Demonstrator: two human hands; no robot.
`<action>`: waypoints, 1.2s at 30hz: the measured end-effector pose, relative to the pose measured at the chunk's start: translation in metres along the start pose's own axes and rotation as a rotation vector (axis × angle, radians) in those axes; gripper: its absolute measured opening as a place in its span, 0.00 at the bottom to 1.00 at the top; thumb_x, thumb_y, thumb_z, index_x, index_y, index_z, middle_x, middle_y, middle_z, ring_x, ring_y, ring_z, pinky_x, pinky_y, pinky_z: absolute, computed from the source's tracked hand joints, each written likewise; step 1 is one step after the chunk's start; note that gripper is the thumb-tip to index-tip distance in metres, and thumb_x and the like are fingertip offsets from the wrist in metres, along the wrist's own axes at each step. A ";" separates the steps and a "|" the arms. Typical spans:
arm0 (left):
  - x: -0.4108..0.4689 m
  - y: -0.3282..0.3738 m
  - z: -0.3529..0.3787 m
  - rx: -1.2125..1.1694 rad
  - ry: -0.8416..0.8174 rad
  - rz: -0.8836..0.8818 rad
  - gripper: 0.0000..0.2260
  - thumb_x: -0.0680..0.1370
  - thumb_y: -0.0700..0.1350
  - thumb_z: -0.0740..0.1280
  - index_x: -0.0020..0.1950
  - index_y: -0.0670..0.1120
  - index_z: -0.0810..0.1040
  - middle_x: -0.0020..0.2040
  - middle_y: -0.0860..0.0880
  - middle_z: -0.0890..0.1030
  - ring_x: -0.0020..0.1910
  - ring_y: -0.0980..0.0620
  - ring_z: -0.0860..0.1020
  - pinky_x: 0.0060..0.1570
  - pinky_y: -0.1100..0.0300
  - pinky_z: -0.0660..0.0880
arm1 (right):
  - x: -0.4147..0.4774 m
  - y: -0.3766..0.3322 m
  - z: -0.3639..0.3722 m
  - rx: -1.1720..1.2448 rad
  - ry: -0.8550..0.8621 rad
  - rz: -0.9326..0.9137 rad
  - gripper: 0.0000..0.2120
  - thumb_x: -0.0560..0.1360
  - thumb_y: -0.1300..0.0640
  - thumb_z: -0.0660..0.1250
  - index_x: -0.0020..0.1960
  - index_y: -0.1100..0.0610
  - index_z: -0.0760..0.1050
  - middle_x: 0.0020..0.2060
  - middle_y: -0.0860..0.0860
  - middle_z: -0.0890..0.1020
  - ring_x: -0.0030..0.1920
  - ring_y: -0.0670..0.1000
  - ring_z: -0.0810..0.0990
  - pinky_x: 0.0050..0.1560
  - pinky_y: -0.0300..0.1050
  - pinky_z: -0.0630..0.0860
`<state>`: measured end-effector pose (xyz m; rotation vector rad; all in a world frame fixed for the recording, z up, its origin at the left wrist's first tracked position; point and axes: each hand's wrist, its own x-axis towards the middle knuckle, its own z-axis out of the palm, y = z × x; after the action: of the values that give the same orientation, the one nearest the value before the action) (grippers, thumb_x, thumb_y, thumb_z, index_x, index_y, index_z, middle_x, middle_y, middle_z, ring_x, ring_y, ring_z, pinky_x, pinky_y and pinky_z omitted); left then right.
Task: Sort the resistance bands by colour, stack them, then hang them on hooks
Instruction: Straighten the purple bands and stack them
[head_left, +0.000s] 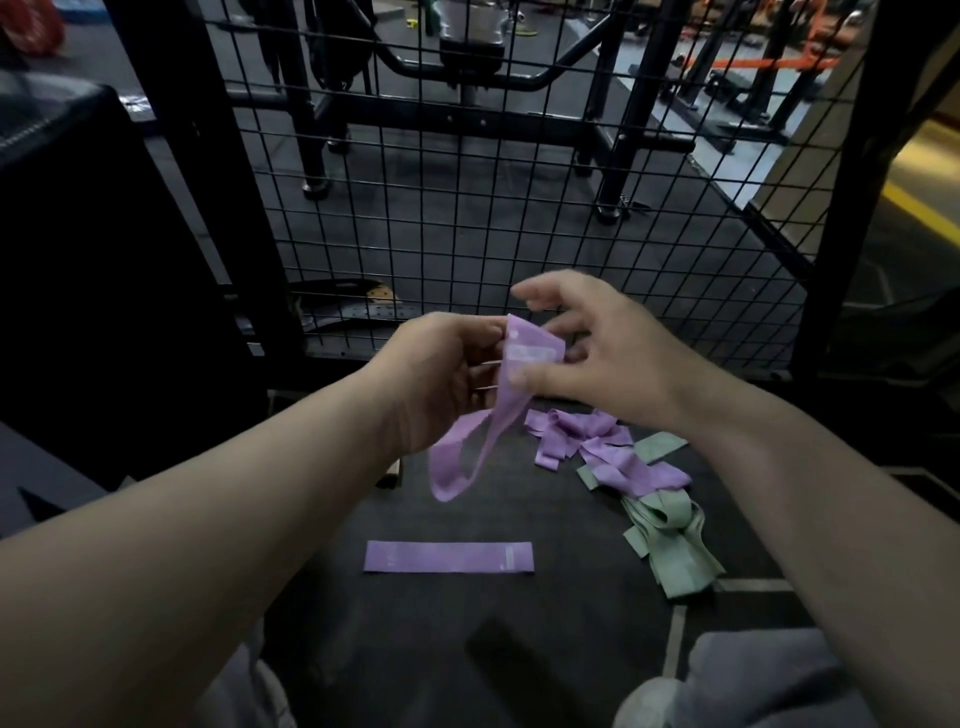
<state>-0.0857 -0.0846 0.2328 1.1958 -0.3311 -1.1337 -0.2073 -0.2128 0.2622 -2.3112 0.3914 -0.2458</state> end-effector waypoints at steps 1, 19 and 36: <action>0.001 0.001 -0.002 -0.015 0.004 -0.015 0.15 0.78 0.37 0.56 0.58 0.39 0.80 0.51 0.41 0.77 0.40 0.48 0.75 0.42 0.56 0.71 | 0.000 0.002 0.001 -0.092 -0.020 -0.055 0.30 0.68 0.52 0.79 0.66 0.45 0.73 0.60 0.43 0.72 0.57 0.42 0.77 0.53 0.36 0.77; -0.002 -0.004 0.001 0.258 0.115 0.173 0.06 0.75 0.32 0.68 0.47 0.41 0.81 0.39 0.46 0.84 0.37 0.51 0.80 0.36 0.61 0.77 | 0.007 0.009 0.010 0.090 0.252 0.046 0.02 0.77 0.54 0.70 0.47 0.50 0.78 0.39 0.49 0.83 0.42 0.51 0.82 0.48 0.55 0.81; 0.003 0.000 -0.001 0.291 0.254 0.205 0.06 0.72 0.36 0.70 0.46 0.44 0.77 0.39 0.47 0.81 0.38 0.50 0.78 0.39 0.60 0.73 | 0.004 -0.001 0.010 0.260 0.123 0.148 0.01 0.77 0.59 0.70 0.47 0.56 0.79 0.43 0.57 0.85 0.43 0.50 0.82 0.54 0.55 0.79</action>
<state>-0.0834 -0.0866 0.2312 1.5076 -0.4225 -0.7619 -0.2003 -0.2071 0.2558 -2.0078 0.5557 -0.3450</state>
